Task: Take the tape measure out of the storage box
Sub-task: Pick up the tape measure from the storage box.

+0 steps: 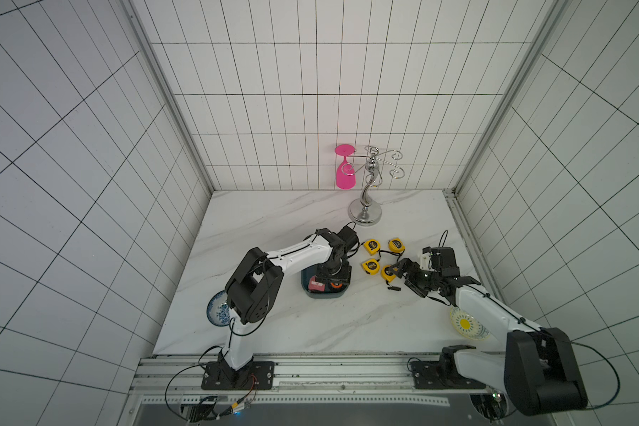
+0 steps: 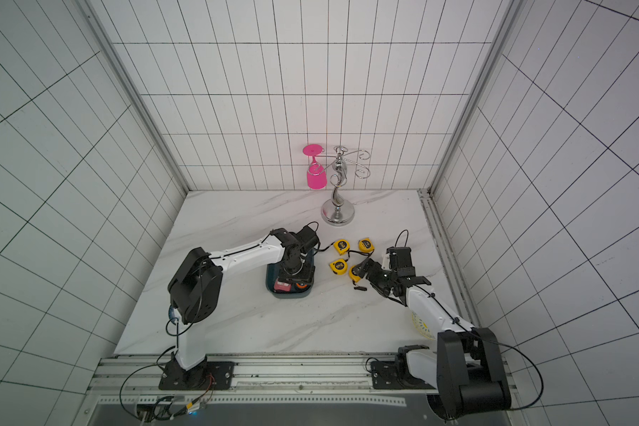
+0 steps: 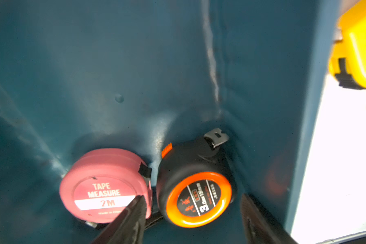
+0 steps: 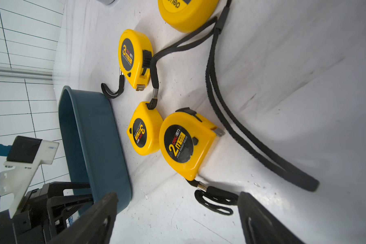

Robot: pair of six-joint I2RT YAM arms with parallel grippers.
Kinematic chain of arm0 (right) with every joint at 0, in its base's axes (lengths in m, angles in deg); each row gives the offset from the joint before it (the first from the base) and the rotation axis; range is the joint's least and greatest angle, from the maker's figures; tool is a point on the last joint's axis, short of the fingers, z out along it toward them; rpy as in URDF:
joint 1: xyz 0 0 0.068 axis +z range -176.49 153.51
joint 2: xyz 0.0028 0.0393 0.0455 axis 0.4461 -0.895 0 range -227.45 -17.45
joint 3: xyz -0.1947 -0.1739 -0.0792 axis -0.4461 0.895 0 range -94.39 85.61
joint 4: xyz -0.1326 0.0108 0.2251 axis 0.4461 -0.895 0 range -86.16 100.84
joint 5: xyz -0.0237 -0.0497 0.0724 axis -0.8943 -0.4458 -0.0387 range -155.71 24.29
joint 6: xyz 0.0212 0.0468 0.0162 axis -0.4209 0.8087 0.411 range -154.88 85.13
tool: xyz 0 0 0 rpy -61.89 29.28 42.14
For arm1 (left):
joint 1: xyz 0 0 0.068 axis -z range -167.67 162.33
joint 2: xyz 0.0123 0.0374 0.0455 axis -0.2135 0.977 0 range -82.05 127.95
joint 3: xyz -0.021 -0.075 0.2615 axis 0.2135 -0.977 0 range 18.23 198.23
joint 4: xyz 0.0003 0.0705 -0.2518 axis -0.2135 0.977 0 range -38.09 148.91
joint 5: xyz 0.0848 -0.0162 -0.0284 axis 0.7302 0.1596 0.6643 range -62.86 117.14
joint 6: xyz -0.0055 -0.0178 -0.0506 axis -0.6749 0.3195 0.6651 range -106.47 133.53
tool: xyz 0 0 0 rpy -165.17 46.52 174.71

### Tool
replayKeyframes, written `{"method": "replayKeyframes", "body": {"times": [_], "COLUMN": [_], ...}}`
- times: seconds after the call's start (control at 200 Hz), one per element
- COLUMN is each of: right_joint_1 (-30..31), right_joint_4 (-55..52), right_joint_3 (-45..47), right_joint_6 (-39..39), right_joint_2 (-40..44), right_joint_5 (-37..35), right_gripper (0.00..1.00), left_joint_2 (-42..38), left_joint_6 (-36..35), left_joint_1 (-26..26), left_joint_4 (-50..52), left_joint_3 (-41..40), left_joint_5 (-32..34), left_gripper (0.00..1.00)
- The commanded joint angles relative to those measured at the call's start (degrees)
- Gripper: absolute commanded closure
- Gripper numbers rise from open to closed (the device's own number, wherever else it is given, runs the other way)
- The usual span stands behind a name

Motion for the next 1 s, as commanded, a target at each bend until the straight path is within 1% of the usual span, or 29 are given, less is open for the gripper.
{"method": "replayKeyframes", "body": {"times": [0.0,0.145,0.365,0.495,0.555,0.68,0.725,0.84,1.0], "right_joint_1": [-0.44,-0.52,-0.52,-0.52,-0.54,-0.59,-0.61,-0.7,-0.75], "right_joint_4": [0.86,1.14,1.3,1.49,1.53,1.59,1.57,1.59,1.5], "right_joint_3": [-2.96,-3.14,-2.96,-2.63,-2.52,-2.35,-2.26,-2.0,-1.82], "right_joint_6": [-0.54,-0.42,-0.28,-0.18,-0.11,-0.11,-0.11,-0.12,-0.02], "right_joint_2": [-0.72,-0.79,-0.77,-0.47,-0.33,0.1,0.27,0.72,1.07], "right_joint_5": [0.3,0.49,0.58,0.56,0.64,0.58,0.39,0.21,0.16], "right_gripper": [0.08,0.07,0.08,0.07,0.07,0.07,0.07,0.07,0.07], "left_joint_2": [1.3,1.52,2.07,1.88,1.68,1.37,1.29,0.86,0.85], "left_joint_6": [-0.38,-0.86,-1.47,-1.65,-1.82,-1.92,-1.83,-1.78,-1.92], "left_joint_1": [0.36,0.35,0.03,-0.76,-1.0,-1.05,-0.96,-0.14,0.71], "left_joint_4": [-0.37,0.04,1.38,1.8,1.9,2.09,2.05,1.27,-0.14], "left_joint_3": [1.35,1.55,2.09,1.92,1.9,1.74,1.49,1.33,1.2], "left_joint_5": [0.59,1.12,3.43,4.04,4.36,4.75,4.67,3.65,0.56], "left_gripper": [0.31,0.36,0.46,0.48,0.47,0.35,0.33,0.32,0.32]}}
